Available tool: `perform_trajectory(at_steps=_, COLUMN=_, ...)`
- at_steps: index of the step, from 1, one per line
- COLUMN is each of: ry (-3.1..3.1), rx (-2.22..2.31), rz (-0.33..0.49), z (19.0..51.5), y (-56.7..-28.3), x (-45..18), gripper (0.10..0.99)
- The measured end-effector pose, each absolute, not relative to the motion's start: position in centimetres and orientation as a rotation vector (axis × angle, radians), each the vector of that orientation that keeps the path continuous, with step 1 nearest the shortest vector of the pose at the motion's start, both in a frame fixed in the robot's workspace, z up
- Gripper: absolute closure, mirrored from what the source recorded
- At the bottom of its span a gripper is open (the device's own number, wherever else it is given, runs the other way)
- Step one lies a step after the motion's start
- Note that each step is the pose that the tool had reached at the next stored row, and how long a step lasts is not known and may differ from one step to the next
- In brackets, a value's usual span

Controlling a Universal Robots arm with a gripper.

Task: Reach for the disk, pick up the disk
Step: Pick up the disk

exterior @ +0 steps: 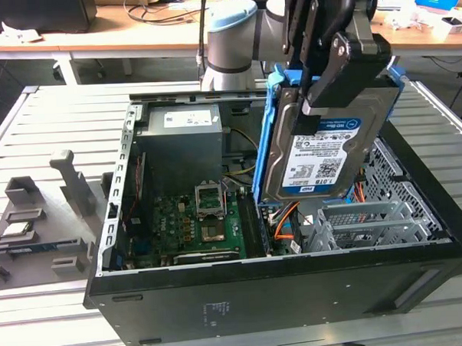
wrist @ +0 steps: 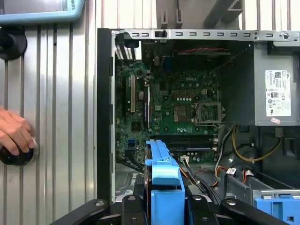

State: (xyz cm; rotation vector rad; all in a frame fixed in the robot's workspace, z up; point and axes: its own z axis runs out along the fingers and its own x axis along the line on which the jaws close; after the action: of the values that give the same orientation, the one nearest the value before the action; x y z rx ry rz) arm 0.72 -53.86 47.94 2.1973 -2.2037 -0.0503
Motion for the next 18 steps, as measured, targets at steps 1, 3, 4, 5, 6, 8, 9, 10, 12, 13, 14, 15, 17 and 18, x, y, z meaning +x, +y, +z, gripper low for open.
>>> perform_trajectory(at_steps=1, ry=-2.203, rx=2.196, rz=-0.049, z=47.8, y=-53.9, x=1.3, gripper=0.718)
perform_trajectory(at_steps=3, ry=-2.201, rx=2.194, rz=-0.048, z=47.4, y=-53.9, x=2.4, gripper=0.718)
perform_trajectory(at_steps=4, ry=-2.199, rx=2.192, rz=-0.048, z=47.0, y=-53.9, x=3.3, gripper=0.718)
perform_trajectory(at_steps=5, ry=-2.199, rx=2.192, rz=-0.049, z=46.9, y=-53.9, x=3.6, gripper=0.718)
perform_trajectory(at_steps=6, ry=-2.197, rx=2.19, rz=-0.049, z=46.7, y=-53.9, x=4.3, gripper=0.718)
perform_trajectory(at_steps=8, ry=-2.194, rx=2.187, rz=-0.051, z=46.2, y=-53.9, x=5.8, gripper=0.718)
perform_trajectory(at_steps=9, ry=-2.194, rx=2.186, rz=-0.052, z=46.1, y=-53.8, x=6.1, gripper=0.718)
perform_trajectory(at_steps=10, ry=-2.192, rx=2.185, rz=-0.053, z=45.9, y=-53.8, x=7.0, gripper=0.718)
perform_trajectory(at_steps=12, ry=-2.189, rx=2.182, rz=-0.055, z=45.7, y=-53.7, x=8.5, gripper=0.718)
perform_trajectory(at_steps=13, ry=-2.189, rx=2.182, rz=-0.055, z=45.7, y=-53.7, x=8.9, gripper=0.718)
perform_trajectory(at_steps=14, ry=-2.188, rx=2.181, rz=-0.056, z=45.6, y=-53.6, x=9.4, gripper=0.718)
perform_trajectory(at_steps=15, ry=-2.187, rx=2.18, rz=-0.056, z=45.5, y=-53.6, x=9.8, gripper=0.718)
perform_trajectory(at_steps=17, ry=-2.186, rx=2.179, rz=-0.058, z=45.3, y=-53.6, x=10.3, gripper=0.718)
perform_trajectory(at_steps=18, ry=-2.186, rx=2.179, rz=-0.058, z=45.1, y=-53.6, x=10.4, gripper=0.718)
